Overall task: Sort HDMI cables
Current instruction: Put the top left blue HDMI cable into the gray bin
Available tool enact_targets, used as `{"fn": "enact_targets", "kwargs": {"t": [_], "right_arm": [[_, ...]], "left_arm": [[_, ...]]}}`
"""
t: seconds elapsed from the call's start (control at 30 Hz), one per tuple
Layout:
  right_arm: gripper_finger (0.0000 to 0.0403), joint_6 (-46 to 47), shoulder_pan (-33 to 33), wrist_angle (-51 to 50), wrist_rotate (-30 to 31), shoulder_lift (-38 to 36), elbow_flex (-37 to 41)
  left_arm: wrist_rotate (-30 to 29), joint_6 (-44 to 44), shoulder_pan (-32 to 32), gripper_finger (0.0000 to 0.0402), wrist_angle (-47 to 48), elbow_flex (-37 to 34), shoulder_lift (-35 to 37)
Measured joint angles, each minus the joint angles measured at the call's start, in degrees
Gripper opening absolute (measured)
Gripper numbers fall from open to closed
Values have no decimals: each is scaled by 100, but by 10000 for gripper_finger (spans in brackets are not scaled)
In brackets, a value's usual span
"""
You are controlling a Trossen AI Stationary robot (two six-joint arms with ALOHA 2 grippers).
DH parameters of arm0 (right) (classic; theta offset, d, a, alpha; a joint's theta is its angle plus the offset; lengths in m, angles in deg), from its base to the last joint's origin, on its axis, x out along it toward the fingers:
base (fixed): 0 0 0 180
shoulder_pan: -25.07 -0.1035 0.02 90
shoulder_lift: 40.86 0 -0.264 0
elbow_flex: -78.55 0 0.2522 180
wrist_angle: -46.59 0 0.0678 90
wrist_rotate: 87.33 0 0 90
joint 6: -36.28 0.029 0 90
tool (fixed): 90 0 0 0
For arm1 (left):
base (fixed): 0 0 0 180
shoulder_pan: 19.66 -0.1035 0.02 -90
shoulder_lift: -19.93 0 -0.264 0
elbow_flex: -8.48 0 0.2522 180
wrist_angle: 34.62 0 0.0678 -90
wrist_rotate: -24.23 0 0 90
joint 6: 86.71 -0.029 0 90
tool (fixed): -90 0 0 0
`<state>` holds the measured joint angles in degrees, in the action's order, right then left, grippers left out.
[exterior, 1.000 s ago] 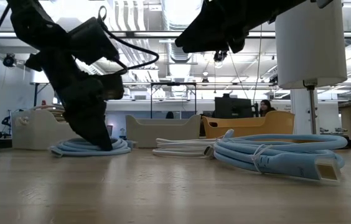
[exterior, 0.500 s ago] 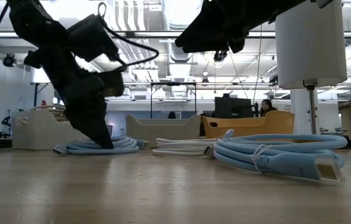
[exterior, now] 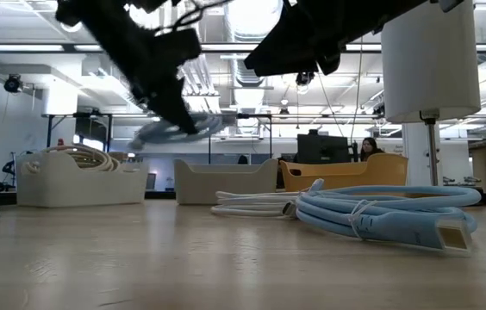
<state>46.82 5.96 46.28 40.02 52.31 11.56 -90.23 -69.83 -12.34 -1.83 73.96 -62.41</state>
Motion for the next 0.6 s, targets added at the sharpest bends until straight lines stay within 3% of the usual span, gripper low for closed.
{"fn": "enact_targets", "kwargs": {"t": [0.2,0.6], "right_arm": [[185,211,0,-2,0,64,0],[185,708,2,-306,-15,70,0]], "left_arm": [[-649,-866,-306,29,-322,251,4],[-654,-2559,-1161,29,-2202,240,-569]]}}
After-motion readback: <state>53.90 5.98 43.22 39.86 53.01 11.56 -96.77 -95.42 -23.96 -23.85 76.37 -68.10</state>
